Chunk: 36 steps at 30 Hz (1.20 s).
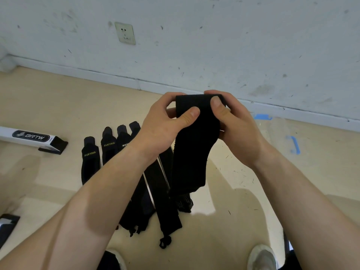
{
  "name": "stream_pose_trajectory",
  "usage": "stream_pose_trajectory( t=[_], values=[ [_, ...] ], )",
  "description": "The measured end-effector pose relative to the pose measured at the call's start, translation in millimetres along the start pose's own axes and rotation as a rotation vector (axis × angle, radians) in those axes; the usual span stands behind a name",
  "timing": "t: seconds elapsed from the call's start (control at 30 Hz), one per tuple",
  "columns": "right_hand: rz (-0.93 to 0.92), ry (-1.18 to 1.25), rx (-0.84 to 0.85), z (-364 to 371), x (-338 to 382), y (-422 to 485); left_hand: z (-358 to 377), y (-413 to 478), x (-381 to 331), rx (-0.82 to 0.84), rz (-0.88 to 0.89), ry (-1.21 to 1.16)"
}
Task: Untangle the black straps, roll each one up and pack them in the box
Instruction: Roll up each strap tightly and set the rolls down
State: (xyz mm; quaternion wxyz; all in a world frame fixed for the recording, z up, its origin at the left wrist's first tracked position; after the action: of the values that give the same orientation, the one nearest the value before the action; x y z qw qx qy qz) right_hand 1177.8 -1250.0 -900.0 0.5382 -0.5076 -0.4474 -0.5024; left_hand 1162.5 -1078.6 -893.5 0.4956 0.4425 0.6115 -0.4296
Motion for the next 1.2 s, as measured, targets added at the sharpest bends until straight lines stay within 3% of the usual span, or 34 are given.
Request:
stream_pose_trajectory(
  t=[0.17, 0.47, 0.9, 1.2],
  values=[
    [-0.046, -0.038, -0.026, 1, -4, 1, 0, 0, 6, -0.028, 0.006, -0.016],
    [0.020, 0.146, -0.078, -5, -6, 2, 7, -2, 11, -0.017, -0.091, -0.048],
    [-0.074, 0.016, -0.020, -8, -7, 2, 8, -3, 10, 0.002, -0.093, -0.050],
    [0.118, -0.046, -0.031, -2, -5, -1, 2, -1, 5, -0.004, -0.044, -0.096]
  ],
)
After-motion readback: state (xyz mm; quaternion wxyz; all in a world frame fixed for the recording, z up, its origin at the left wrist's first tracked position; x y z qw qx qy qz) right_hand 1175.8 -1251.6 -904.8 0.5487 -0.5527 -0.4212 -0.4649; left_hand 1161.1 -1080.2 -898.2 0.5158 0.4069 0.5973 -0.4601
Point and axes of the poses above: each hand's wrist, its own y-axis towards the middle knuckle, its own z-axis out of the palm, x = y × z, the point moved 3 cm from there along y, towards the middle knuckle, and after that the axes turned 15 degrees about -x, right-handed, at the moved point
